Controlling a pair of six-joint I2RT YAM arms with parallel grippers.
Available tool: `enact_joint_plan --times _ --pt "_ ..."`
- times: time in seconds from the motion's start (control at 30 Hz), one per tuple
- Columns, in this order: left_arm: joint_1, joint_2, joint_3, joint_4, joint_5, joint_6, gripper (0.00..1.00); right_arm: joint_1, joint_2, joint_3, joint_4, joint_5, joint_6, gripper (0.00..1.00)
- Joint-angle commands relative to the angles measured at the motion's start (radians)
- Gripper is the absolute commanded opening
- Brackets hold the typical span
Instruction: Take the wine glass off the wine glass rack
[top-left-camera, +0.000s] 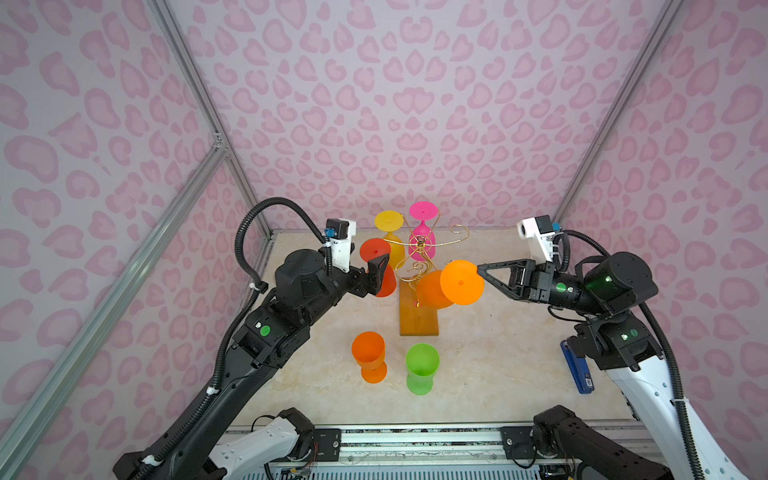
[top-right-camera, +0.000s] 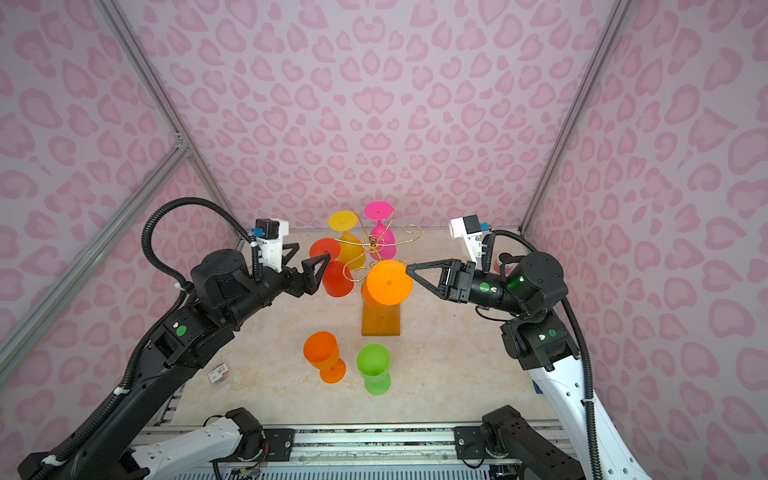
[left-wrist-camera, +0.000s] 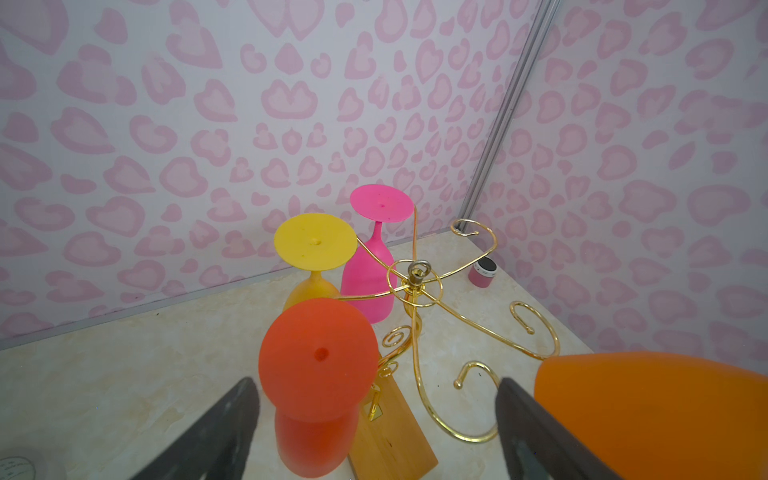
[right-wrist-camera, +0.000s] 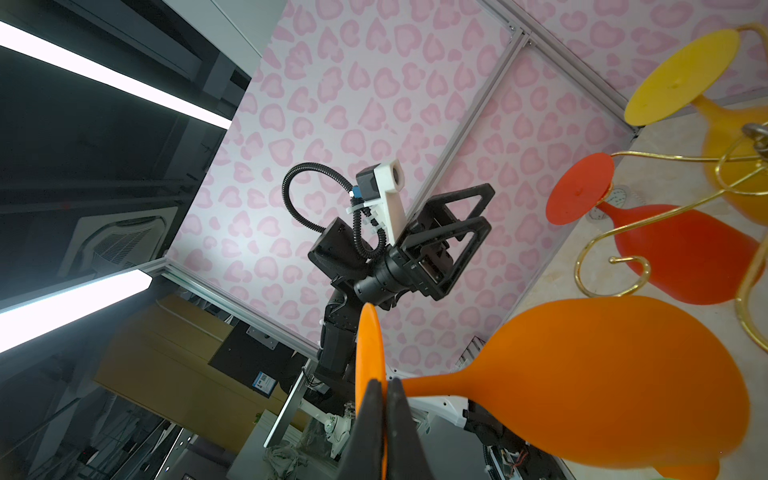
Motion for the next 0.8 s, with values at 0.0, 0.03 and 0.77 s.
enact_joint_plan --times 0.0,0.03,0.77 --pt "0.033 -0.011 -0.015 0.101 0.15 -0.049 0.9 0.0 0.013 0.022 0.04 -0.014 0.011 0.0" --pt "0.045 -0.013 -0.02 0.117 0.181 -0.056 0.9 0.0 0.018 0.031 0.043 -0.012 0.012 0.0" --pt "0.24 0.123 -0.136 0.667 0.93 -0.446 0.9 0.0 0.139 0.136 0.25 -0.009 0.086 0.0"
